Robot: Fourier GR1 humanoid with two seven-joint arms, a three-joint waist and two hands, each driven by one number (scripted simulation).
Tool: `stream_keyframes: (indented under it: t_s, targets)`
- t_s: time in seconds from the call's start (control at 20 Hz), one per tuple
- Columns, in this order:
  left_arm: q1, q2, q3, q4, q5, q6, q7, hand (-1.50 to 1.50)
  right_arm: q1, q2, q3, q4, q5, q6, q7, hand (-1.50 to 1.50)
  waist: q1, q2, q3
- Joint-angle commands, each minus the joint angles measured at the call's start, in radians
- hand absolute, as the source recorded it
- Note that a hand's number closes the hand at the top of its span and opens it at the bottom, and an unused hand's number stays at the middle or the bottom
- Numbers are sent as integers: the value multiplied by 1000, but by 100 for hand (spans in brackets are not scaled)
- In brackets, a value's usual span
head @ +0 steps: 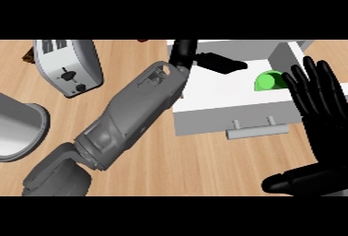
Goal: Pick up the cup, place it into the drawer and close the drawer
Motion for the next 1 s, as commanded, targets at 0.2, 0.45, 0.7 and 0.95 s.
stream_keyframes:
  t_s: [0.2, 0.45, 0.7, 0.95]
  targets:
    - [20, 0, 82, -68, 85, -75, -124, -150, 77, -44, -71, -22, -112, 67, 5, -150, 65, -17, -1]
    - [100, 40, 124, -170, 91, -56, -64, -150, 62, -88, -49, -86, -88, 88, 53, 150, 103, -27, -2]
    - [203, 123, 138, -331, 98, -39, -22, -150, 91, -154, -10, -84, 42, 167, 14, 150, 123, -33, -2]
    - [385, 261, 154, -534, 101, -34, 26, -150, 99, -199, -22, -92, 76, 185, 52, 150, 134, -33, -2]
